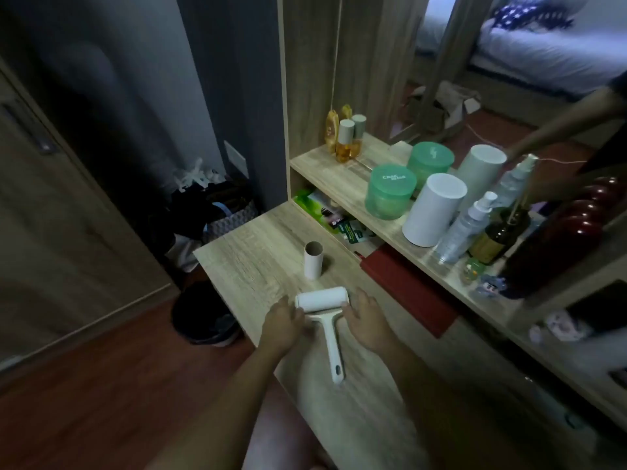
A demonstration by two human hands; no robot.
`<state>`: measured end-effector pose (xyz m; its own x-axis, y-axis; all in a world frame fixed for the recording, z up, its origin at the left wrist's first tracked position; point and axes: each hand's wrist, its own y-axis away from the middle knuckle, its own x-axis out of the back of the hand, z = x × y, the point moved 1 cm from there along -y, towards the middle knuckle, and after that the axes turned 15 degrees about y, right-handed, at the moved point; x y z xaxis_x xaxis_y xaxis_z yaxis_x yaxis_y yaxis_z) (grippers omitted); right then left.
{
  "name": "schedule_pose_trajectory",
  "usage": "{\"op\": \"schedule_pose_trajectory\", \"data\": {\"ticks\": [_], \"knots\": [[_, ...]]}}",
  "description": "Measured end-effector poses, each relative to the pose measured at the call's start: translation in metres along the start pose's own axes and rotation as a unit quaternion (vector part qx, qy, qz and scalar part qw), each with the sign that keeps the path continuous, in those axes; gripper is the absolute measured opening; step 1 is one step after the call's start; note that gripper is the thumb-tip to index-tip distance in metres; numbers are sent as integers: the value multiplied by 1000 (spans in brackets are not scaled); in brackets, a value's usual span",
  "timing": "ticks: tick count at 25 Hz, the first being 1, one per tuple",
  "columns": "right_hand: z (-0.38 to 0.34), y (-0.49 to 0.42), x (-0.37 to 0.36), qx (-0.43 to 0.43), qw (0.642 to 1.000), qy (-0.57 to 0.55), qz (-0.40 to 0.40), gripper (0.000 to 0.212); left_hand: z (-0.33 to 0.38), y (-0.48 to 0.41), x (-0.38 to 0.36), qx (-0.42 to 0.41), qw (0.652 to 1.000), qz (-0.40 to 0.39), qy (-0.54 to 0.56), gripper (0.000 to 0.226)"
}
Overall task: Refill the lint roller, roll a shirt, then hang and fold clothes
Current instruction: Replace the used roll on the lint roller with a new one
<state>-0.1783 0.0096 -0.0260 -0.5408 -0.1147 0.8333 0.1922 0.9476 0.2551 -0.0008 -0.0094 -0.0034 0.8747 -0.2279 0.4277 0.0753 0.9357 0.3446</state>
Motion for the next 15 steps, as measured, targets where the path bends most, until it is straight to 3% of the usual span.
{"op": "schedule_pose_trajectory", "data": {"ticks": [4, 8, 12, 15], "knots": [[6, -32, -11, -12, 996, -29, -84, 60, 1, -20, -18, 61, 991, 18, 115, 42], [11, -37, -17, -30, 993, -94, -69, 49, -5, -30, -24, 85, 985, 24, 146, 37], [10, -25, -4, -144, 936, -320, -27, 36, 17, -1, -30, -18, 987, 51, 149, 31], [10, -5, 14, -119, 918, -375, 42, 34, 36, 43, -41, -146, 975, 73, 148, 33]]}}
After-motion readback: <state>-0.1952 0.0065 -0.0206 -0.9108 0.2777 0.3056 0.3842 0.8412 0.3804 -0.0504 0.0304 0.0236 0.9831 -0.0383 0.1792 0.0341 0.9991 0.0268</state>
